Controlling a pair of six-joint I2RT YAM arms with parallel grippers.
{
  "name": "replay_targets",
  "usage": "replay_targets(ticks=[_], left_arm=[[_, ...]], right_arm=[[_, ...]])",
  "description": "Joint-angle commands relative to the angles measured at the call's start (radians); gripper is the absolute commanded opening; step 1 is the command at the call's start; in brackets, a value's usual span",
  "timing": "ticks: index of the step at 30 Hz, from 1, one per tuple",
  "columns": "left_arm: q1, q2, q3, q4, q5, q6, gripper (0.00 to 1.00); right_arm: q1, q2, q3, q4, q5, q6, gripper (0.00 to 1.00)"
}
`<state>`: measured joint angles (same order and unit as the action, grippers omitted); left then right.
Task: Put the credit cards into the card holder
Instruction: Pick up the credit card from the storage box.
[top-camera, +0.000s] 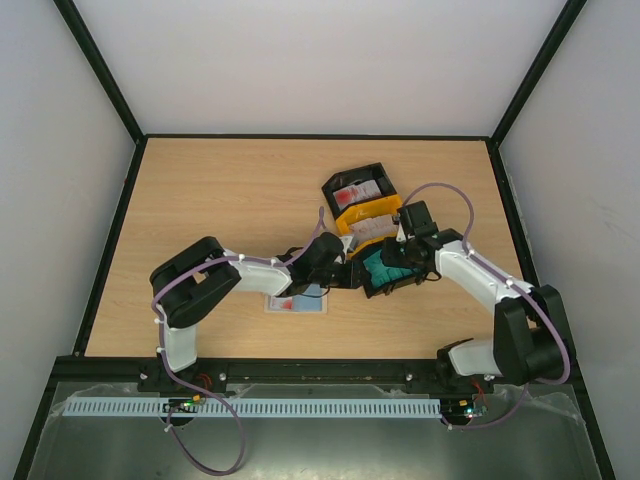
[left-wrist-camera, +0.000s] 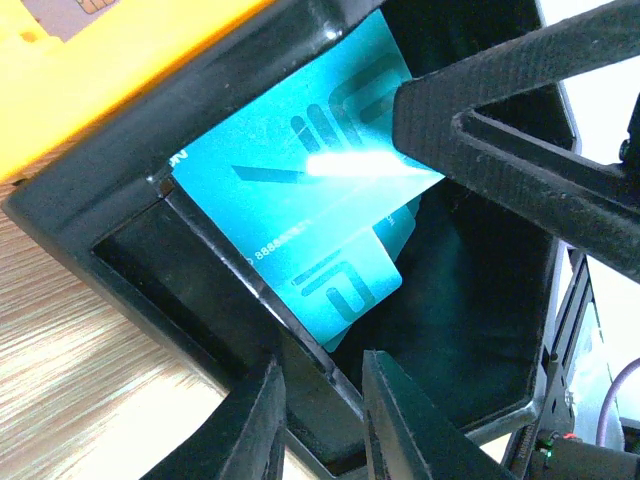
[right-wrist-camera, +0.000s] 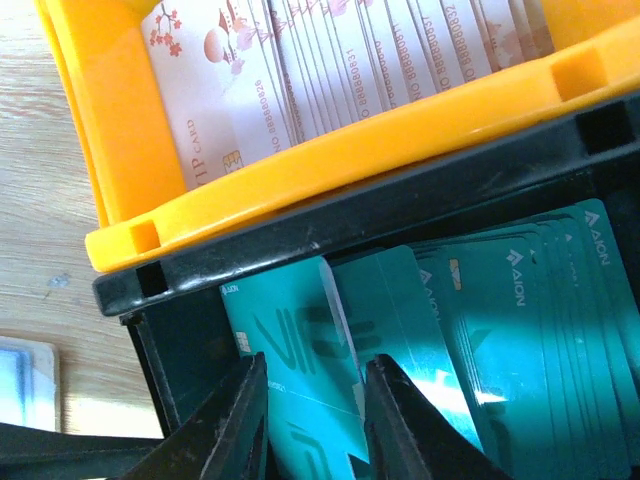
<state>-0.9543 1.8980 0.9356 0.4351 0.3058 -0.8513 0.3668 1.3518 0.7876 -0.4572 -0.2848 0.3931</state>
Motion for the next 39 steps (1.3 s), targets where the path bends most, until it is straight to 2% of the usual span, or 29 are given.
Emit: replay_targets(ticks=[1,13,23,29,35,39], left_arm=[[-0.007,0.039,0.011,-0.030,0.001,0.017,0.24],[-0.006,0.035,0.010,-0.032,0.000,0.020,0.24],[-0.006,0.030,0.008,-0.036,-0.003,0.020,0.24],[-0.005,0.028,0.008,-0.039,-0.005,0.020,0.24],[-0.006,0.027,0.008,-0.040,-0.007,0.020,0.24],[-0.006,0.024,0.006,-0.041,-0.008,0.020,0.24]], right_arm=[[0.014,-0.014,-0.037,-0.017,-0.150,0.000,0.25],[0.014,-0.055,-0.051,-0.033,-0.170,0.021,0.14],[0.014,-0.075,-0.054,-0.040,-0.212,0.031,0.19],[0.014,-0.079,-0.063,-0.046,-0.202,0.057,0.07],[0.014,-0.083,-0.084,-0.031,-0.232,0.068,0.02],[0.014,-0.096,-0.098,-0.015,-0.261,0.079,0.04]])
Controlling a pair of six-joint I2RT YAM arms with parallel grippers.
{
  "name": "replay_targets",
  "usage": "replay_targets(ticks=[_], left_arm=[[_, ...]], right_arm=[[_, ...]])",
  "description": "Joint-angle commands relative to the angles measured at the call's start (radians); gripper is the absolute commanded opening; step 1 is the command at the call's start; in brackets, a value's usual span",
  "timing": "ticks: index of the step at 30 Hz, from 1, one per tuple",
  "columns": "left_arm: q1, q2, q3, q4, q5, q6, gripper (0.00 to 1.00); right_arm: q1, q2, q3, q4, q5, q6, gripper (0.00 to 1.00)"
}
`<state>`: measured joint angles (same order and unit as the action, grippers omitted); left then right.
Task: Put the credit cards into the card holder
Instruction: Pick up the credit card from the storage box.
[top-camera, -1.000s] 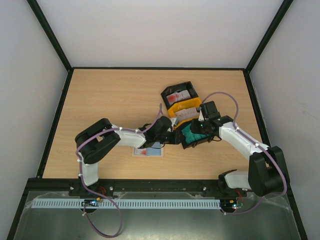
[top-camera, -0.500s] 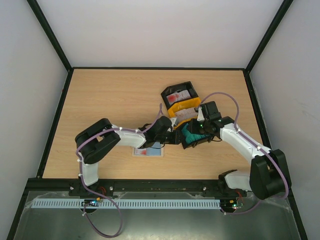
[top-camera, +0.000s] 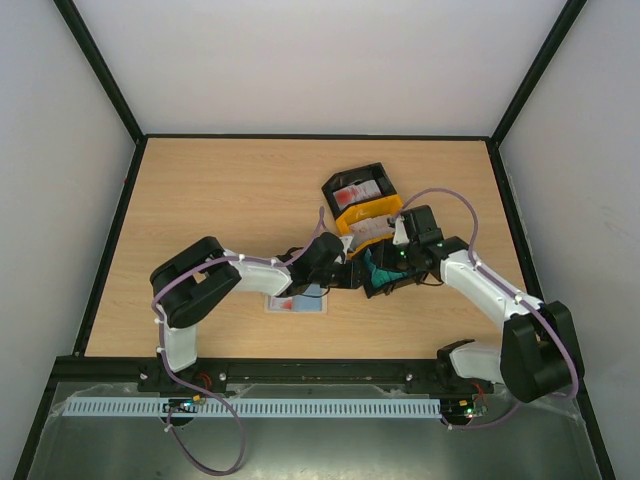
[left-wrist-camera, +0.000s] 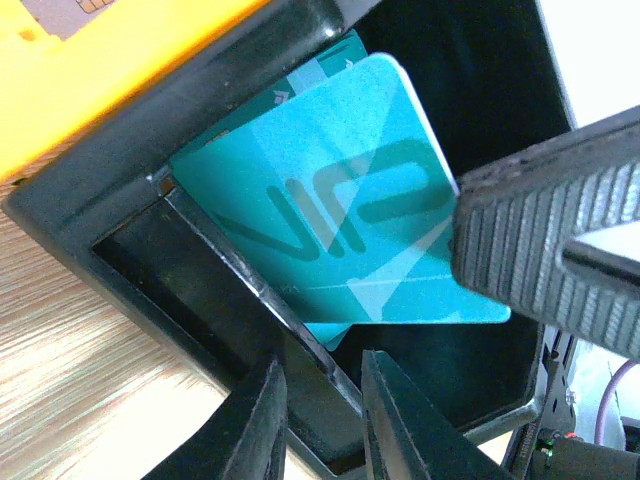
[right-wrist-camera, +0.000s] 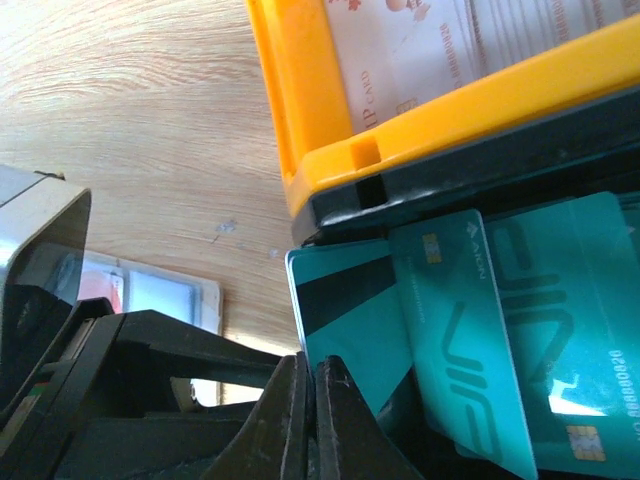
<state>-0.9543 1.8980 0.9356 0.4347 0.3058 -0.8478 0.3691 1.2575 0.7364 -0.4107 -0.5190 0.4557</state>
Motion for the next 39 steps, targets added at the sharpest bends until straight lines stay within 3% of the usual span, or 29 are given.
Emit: replay_targets(ticks=[1,8,13,28,30,39], left_arm=[[-0.005,0.024,0.006,-0.040,-0.009,0.017,0.24],[-0.004,0.023,0.002,-0.040,-0.011,0.014,0.24],[-0.003,0.021,0.002,-0.040,-0.011,0.012,0.24],[-0.003,-0.005,-0.004,-0.039,-0.011,0.026,0.25],[-0.003,-0.012,-0.008,-0.038,-0.010,0.027,0.26],[-0.003,-0.150,-0.070,0.001,-0.018,0.049,0.35]], right_arm=[[0.011,-0.003,-0.049,-0.060,-0.025,0.018,0.06],[0.011,-0.010,-0.076,-0.042,0.037,0.032,0.28],[0.011,-0.020,-0.080,-0.027,0.049,0.024,0.29],[0.014,0.022,-0.116,0.208,0.121,0.059,0.12],[0.012,0.007,-0.113,0.199,0.182,0.066,0.03],[0.011,-0.244,-0.054,0.040,0.229,0.065,0.02]])
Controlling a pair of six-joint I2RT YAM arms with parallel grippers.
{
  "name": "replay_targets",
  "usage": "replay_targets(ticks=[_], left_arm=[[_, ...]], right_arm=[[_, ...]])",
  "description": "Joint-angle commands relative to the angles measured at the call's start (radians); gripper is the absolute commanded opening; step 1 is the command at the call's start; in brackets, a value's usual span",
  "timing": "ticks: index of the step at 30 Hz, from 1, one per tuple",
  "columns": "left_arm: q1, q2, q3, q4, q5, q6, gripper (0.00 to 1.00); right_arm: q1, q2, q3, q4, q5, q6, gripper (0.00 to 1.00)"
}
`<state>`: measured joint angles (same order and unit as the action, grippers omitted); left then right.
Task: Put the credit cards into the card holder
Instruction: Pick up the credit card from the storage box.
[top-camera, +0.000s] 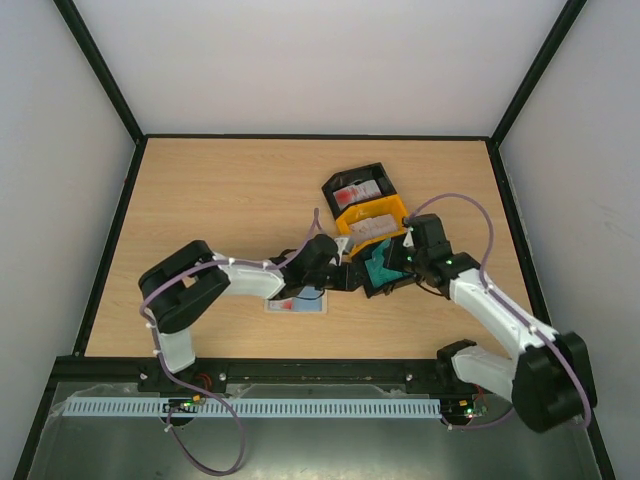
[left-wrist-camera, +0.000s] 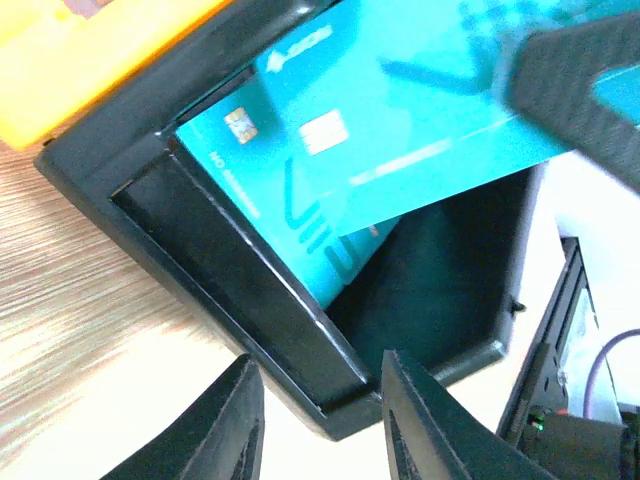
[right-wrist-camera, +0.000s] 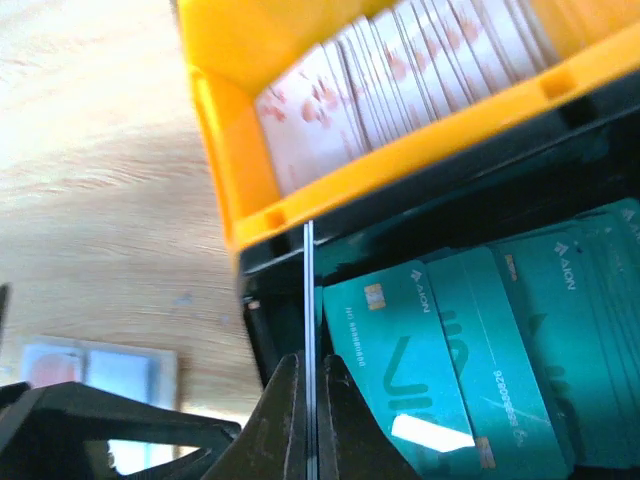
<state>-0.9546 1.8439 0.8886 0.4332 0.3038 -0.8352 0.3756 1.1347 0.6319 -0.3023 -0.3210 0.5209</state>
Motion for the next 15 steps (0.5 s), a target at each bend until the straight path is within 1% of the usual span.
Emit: replay_targets(ticks=[1,3,6,9,10,11,12,15], left_arm=[[-0.003,-0.121,-0.027,-0.007,-0.030,0.048,0.36],[-0.002,-0.193,-0.030,-0.039,-0.069,0.075,0.40],[-0.002,-0.291,-0.034,-0.091,-0.123,0.125,0.46],[0.005,-0.394,-0.050,-0.146,-0.165,0.182,0.58],[0.007,-0.427,-0.061,-0.160,-0.180,0.193,0.64],[0.009,-0.461,-0.077,-0.170,-0.202,0.195,0.72],[0.015,-0.488,-0.096,-0.176,-0.220,0.189,0.78],[0.050,-0.546,-0.145,-0.187,-0.201,0.170,0.85]], right_arm=[[0.005,-0.147,0.057,-0.090,0.025,0.001,0.02],[0.005,-0.183,0.072,-0.123,0.005,0.002,0.02],[0.005,-0.219,0.076,-0.126,-0.079,0.003,0.02],[0.006,-0.244,0.072,-0.093,-0.217,-0.005,0.02],[0.005,-0.250,0.068,-0.074,-0.272,-0.007,0.02],[0.006,-0.258,0.057,-0.046,-0.327,-0.003,0.02],[0.005,-0.266,0.036,-0.003,-0.382,0.015,0.02],[0.006,-0.283,-0.069,0.197,-0.553,0.120,0.02]])
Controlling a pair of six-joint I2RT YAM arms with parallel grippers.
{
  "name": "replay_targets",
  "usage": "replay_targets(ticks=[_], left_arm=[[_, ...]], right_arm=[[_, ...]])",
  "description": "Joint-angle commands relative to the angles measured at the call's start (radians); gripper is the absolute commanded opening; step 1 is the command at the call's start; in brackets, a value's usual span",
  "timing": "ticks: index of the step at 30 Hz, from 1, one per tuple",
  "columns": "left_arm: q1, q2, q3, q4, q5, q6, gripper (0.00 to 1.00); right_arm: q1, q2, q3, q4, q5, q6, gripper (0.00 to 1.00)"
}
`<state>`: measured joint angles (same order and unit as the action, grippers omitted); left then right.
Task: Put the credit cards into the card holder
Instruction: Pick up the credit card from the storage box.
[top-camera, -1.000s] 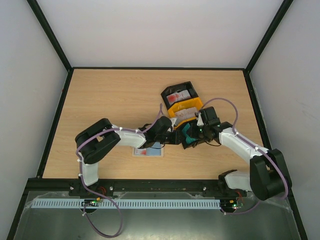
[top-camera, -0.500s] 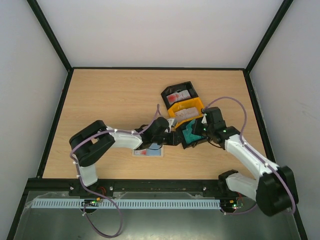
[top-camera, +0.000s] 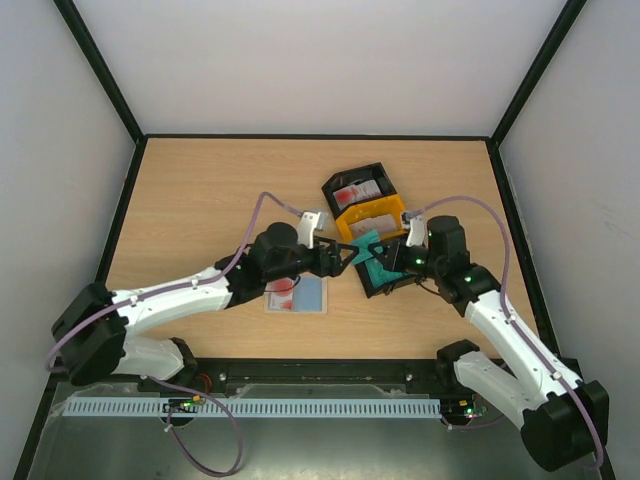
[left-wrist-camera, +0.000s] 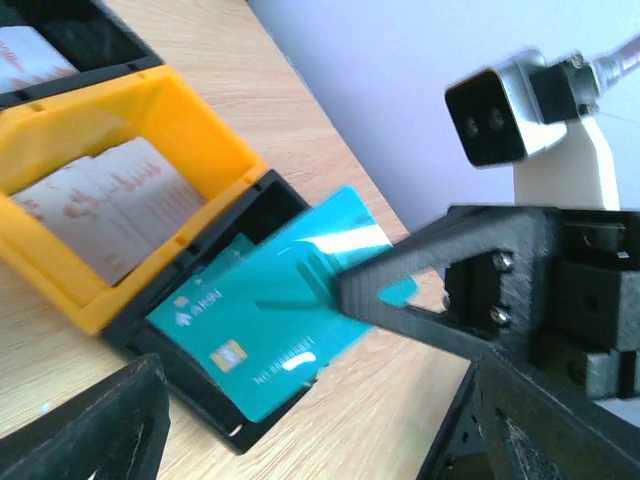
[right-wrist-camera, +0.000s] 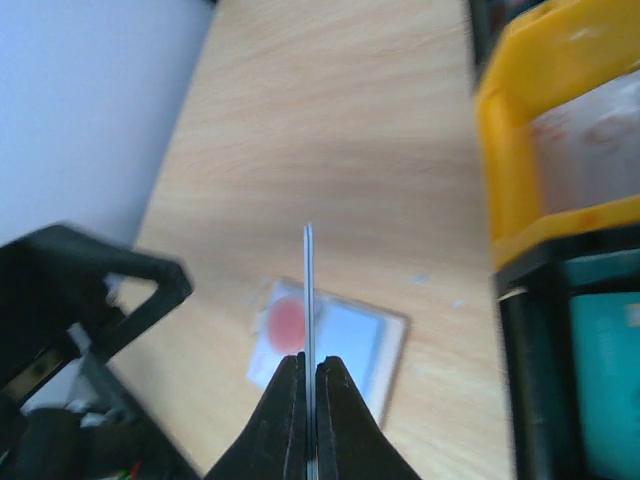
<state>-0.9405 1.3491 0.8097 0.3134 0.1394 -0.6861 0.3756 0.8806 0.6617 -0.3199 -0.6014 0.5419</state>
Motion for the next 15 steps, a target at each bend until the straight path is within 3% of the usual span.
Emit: replay_targets(ticks=[1,8,12,15], left_arm=[[0.050,-0.064,-0.079,-0.074,-0.005,0.020,0.85],[0.143,-0.157,-0.143,-0.083,0.314,0.045,0.86],[0.150,-0.173,-0.117,-0.132,0.440,0.096,0.86],[0.157,-0.165,-0.108,-0.158,0.460,0.114,0.78]], right_arm=[[0.008,-0.031,-0.123,0.261,-0.301,0.125,0.02],[0.030,-0.051,-0.228,0.479,-0.476,0.216,0.02],[0.062,-0.048,-0.239,0.514,-0.498,0.229,0.02],[0.104,-0.045,-0.245,0.571,-0.508,0.258,0.02]])
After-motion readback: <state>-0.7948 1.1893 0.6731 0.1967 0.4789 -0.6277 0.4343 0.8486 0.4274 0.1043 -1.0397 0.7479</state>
